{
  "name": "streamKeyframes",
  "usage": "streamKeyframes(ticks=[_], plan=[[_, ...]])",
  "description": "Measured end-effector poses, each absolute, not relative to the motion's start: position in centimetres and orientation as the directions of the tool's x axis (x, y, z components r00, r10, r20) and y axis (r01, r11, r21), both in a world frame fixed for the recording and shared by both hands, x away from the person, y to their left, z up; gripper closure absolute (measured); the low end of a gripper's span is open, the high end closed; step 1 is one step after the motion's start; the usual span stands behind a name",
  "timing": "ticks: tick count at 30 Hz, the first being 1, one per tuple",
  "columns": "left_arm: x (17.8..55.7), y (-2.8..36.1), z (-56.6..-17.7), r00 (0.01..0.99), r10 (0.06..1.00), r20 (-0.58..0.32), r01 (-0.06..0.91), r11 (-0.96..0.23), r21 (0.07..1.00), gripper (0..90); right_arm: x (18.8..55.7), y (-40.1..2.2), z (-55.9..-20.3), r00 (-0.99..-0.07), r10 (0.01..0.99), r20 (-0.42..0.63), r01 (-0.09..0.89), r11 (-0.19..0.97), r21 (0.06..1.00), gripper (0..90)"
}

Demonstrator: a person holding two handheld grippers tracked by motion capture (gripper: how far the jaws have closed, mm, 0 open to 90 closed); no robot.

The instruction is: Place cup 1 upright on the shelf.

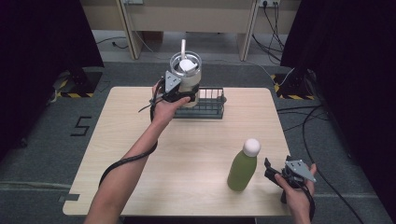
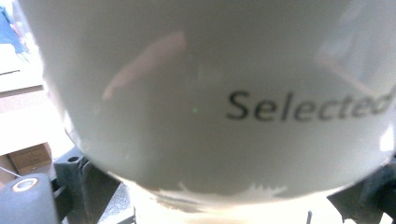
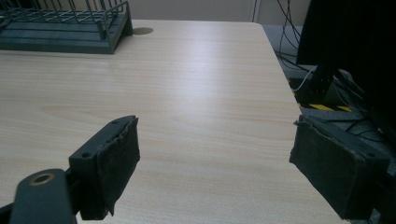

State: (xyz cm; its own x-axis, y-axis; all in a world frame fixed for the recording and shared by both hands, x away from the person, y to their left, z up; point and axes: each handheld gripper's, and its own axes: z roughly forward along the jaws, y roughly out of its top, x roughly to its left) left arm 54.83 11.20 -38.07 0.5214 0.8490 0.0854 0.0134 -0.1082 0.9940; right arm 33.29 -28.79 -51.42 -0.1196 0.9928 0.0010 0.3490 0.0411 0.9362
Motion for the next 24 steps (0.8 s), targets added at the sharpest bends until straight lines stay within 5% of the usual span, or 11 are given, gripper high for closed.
streamKeyframes(ticks=[24], plan=[[57.3, 11.4, -37.4, 0.472, 0.878, 0.078, 0.027, -0.103, 0.994, 9.6, 33.3, -28.8, -51.5, -0.125, 0.992, 0.000, 0.352, 0.044, 0.935, 15.2]])
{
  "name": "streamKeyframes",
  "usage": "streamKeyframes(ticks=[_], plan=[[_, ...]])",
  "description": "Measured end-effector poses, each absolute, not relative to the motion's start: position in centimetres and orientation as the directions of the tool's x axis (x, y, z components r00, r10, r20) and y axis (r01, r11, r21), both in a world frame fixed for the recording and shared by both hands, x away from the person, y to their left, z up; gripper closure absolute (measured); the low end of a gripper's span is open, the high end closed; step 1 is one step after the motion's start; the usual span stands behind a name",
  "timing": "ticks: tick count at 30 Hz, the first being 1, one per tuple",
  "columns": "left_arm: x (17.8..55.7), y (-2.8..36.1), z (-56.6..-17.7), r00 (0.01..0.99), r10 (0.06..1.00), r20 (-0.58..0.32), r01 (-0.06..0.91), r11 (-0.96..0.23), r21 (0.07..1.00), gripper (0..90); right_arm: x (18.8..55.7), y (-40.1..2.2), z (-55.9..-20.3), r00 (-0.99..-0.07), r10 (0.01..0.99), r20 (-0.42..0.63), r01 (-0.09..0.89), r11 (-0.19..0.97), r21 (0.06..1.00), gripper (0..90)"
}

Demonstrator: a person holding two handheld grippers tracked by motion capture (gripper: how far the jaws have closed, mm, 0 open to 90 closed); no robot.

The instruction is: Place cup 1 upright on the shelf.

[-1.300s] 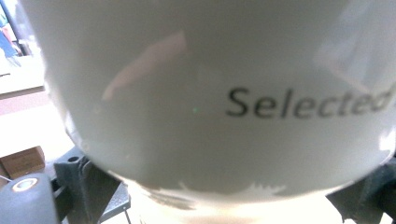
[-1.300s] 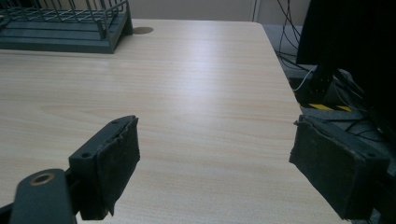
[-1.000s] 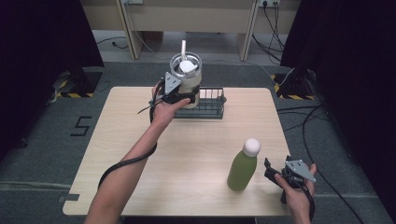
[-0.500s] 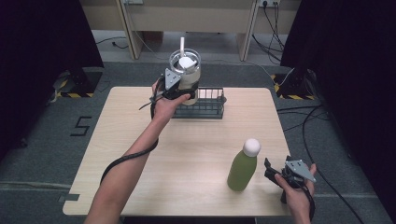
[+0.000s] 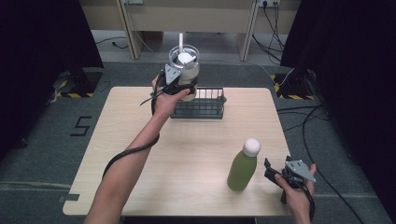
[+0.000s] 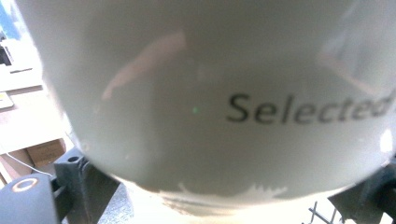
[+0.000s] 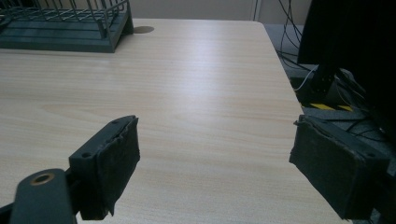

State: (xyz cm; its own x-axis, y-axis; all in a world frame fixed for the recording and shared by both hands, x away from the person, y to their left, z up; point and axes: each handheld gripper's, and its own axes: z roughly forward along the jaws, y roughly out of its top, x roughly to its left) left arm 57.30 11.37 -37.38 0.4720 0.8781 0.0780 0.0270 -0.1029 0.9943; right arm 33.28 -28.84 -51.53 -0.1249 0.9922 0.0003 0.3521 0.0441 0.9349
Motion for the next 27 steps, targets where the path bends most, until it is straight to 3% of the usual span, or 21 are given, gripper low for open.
streamKeyframes(ticks=[27], plan=[[58.9, 11.6, -38.8, 0.433, 0.898, 0.085, 0.068, -0.126, 0.990, 9.6, 33.3, -28.9, -51.7, -0.131, 0.991, -0.001, 0.356, 0.048, 0.933, 15.2]])
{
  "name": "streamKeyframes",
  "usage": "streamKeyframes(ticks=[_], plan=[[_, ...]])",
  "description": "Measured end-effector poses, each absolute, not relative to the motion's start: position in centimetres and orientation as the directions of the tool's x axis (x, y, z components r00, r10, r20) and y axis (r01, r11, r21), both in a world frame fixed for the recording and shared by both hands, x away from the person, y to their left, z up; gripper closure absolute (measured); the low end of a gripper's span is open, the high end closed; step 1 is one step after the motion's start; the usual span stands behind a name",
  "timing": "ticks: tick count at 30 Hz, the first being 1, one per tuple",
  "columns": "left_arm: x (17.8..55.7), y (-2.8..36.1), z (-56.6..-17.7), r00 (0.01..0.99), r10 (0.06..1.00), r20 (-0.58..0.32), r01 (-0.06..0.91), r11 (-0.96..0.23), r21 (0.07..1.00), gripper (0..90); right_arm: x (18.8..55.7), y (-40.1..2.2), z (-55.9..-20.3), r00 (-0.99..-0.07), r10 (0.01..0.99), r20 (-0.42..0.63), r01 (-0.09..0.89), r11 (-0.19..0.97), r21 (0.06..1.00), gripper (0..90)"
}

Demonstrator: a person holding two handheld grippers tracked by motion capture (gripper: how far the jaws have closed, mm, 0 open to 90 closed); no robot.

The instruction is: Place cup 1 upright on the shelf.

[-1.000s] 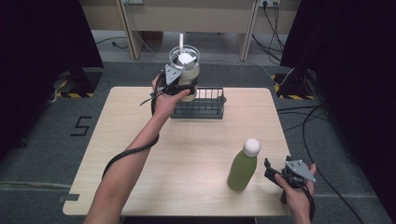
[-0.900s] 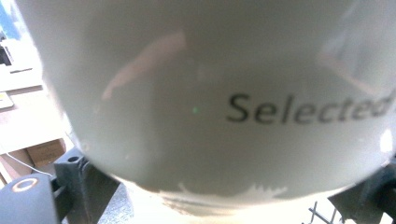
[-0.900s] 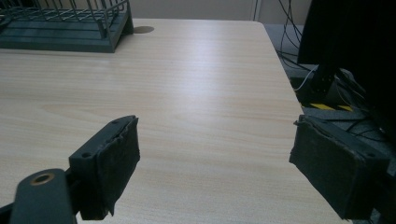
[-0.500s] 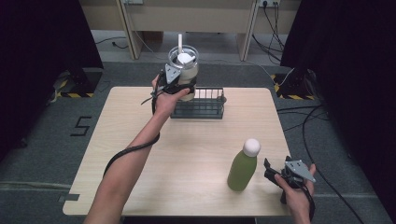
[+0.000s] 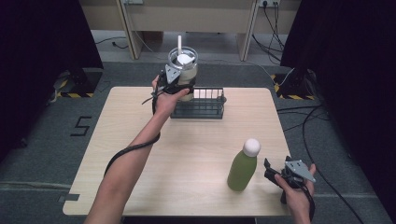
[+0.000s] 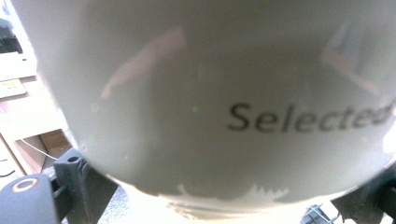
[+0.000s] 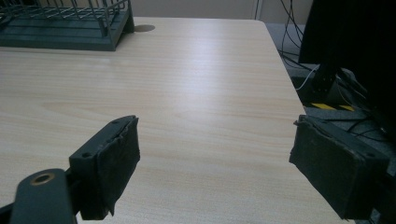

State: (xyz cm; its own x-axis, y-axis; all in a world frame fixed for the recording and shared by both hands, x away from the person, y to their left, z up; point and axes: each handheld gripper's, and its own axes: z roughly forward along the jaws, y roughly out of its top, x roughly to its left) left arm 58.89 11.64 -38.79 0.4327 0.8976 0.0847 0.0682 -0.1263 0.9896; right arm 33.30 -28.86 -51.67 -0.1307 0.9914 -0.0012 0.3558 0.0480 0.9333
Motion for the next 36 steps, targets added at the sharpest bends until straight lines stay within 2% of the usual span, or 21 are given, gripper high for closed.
streamKeyframes(ticks=[36], plan=[[60.0, 11.8, -42.5, 0.417, 0.908, 0.040, 0.170, -0.121, 0.978, 9.4, 33.4, -28.7, -51.9, -0.141, 0.990, -0.003, 0.362, 0.055, 0.931, 15.3]])
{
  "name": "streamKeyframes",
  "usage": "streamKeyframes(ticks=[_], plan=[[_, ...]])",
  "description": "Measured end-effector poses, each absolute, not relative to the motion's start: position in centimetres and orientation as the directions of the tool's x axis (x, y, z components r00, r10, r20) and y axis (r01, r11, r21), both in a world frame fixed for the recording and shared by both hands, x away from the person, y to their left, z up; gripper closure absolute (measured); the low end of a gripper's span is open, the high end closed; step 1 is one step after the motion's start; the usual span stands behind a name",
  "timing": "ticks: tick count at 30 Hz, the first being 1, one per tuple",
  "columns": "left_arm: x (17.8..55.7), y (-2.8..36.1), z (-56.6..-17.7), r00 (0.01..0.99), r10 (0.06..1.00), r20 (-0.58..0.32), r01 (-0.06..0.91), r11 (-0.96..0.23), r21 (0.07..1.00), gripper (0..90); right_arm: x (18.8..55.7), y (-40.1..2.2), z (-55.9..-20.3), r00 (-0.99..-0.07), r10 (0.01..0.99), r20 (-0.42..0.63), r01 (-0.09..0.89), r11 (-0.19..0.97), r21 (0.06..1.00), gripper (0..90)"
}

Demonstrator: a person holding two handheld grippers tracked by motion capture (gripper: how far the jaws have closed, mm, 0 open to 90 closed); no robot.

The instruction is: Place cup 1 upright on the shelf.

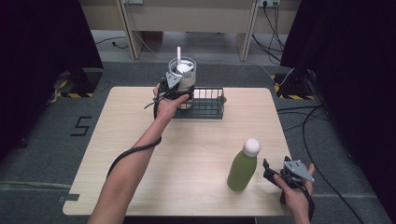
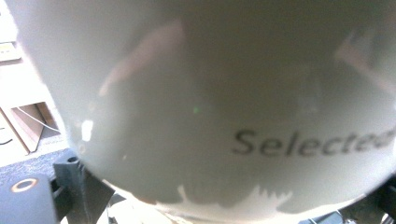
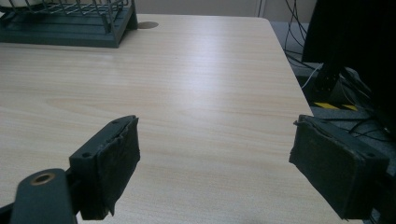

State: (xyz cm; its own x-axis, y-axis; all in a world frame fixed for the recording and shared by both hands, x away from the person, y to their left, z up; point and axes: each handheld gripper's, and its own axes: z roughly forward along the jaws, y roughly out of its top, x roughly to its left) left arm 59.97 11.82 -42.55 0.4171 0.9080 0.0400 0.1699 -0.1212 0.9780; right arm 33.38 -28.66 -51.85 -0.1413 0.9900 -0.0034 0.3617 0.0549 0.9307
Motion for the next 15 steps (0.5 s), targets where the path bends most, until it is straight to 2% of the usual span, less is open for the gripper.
streamKeyframes(ticks=[15], plan=[[60.21, 11.90, -42.80, 0.423, 0.906, 0.030, 0.183, -0.118, 0.976, 9.2, 33.36, -28.65, -51.83, -0.142, 0.990, -0.004, 0.360, 0.056, 0.931, 15.3]])
